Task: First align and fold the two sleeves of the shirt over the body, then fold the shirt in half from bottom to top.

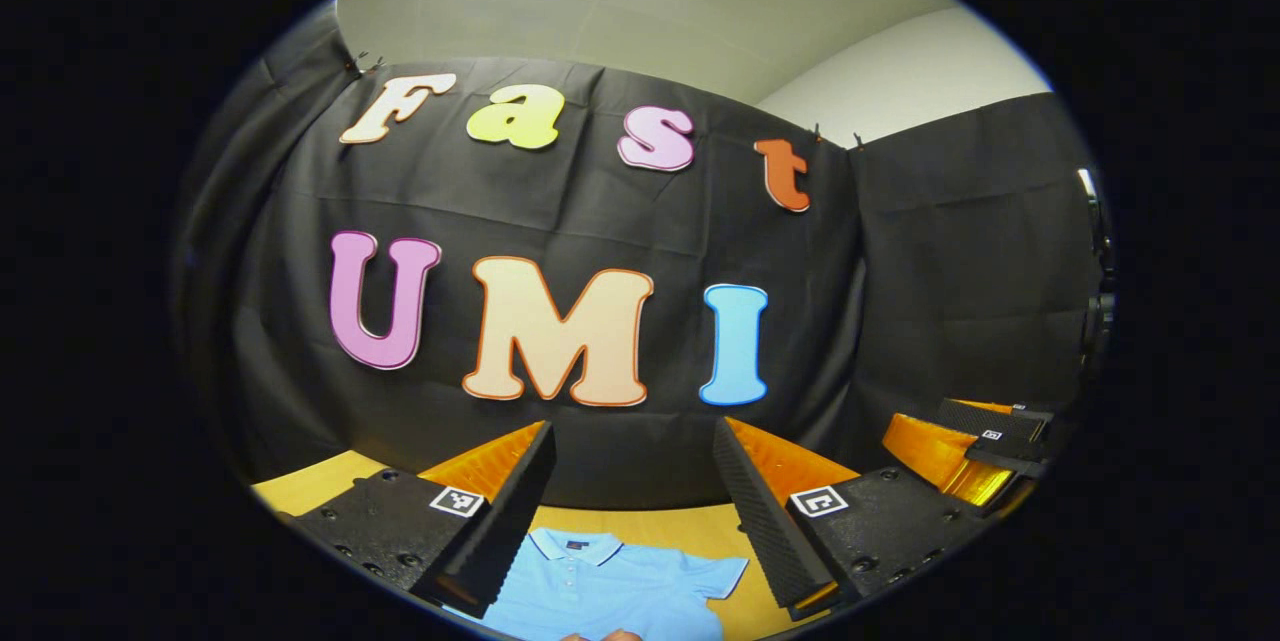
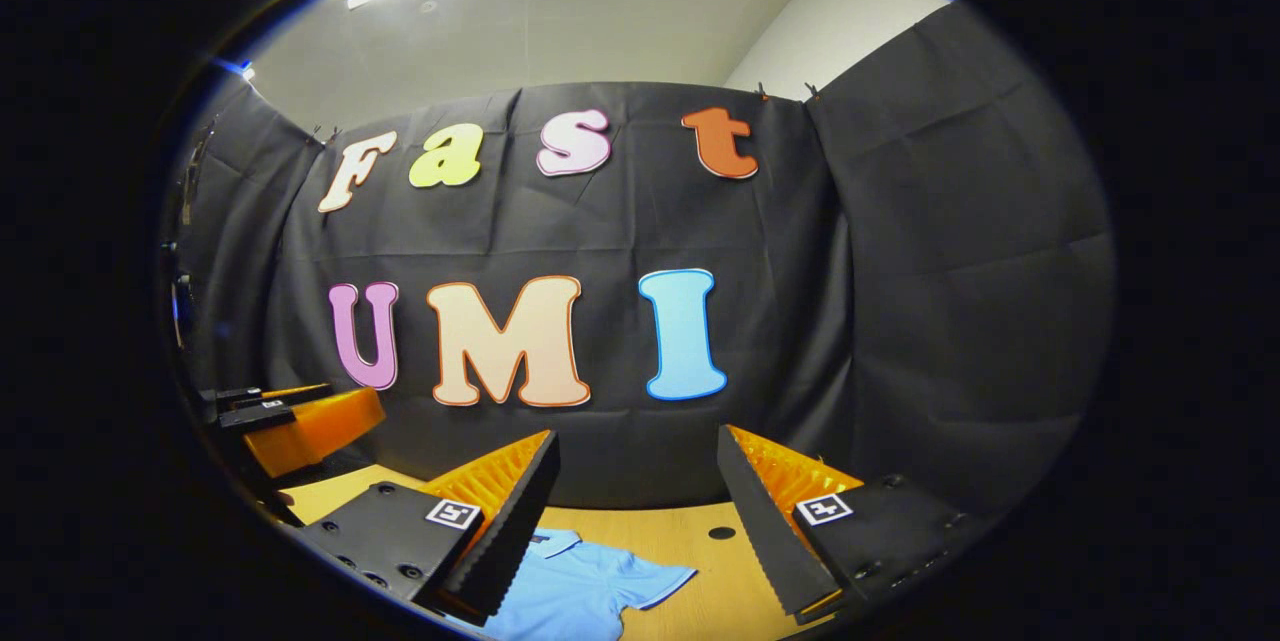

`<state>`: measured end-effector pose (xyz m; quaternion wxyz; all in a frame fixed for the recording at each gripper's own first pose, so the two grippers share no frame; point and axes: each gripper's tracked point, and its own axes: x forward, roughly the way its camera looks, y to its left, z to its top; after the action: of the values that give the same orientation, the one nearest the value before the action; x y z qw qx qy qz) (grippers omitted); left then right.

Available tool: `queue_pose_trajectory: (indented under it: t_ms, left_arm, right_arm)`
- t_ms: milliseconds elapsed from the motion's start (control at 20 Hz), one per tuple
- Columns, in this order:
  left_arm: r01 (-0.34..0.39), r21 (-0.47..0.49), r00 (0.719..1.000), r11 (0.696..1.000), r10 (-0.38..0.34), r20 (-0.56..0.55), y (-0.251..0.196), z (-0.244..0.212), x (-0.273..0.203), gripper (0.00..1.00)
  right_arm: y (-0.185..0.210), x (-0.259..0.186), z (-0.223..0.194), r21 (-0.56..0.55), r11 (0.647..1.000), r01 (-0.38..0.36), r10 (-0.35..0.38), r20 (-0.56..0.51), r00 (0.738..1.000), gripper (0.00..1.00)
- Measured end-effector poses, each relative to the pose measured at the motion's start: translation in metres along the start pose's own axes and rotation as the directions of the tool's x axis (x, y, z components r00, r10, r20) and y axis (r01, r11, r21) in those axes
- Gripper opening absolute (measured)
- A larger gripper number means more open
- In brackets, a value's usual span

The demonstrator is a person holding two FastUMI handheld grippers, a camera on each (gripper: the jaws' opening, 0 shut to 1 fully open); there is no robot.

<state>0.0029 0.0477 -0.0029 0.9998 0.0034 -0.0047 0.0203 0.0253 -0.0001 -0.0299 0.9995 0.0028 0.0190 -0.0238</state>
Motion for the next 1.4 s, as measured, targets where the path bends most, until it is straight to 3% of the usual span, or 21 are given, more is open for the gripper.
queue_pose_trajectory:
  t_ms: [350, 750, 1150, 1400]
  left_arm:
    - [-0.093, 0.043, 0.995, 0.995, 0.093, -0.017, 0.061, -0.006, 0.001, 0.95]
    - [-0.104, 0.048, 0.994, 0.993, 0.106, -0.041, 0.094, -0.016, 0.008, 0.95]
    - [-0.125, 0.047, 0.989, 0.991, 0.128, -0.073, 0.123, -0.026, 0.002, 0.93]
    - [-0.148, 0.062, 0.985, 0.987, 0.153, -0.078, 0.135, -0.023, -0.006, 0.96]
  right_arm:
    - [0.02, 0.013, -0.02, -0.01, 1.0, 0.004, -0.005, -0.021, 1.0, 0.98]
    - [0.029, 0.04, -0.057, -0.011, 1.0, 0.023, -0.024, -0.081, 0.996, 0.98]
    - [0.013, 0.09, -0.158, -0.075, 0.996, 0.05, -0.064, -0.201, 0.977, 0.99]
    - [-0.003, 0.122, -0.226, -0.103, 0.992, 0.076, -0.104, -0.302, 0.948, 0.99]
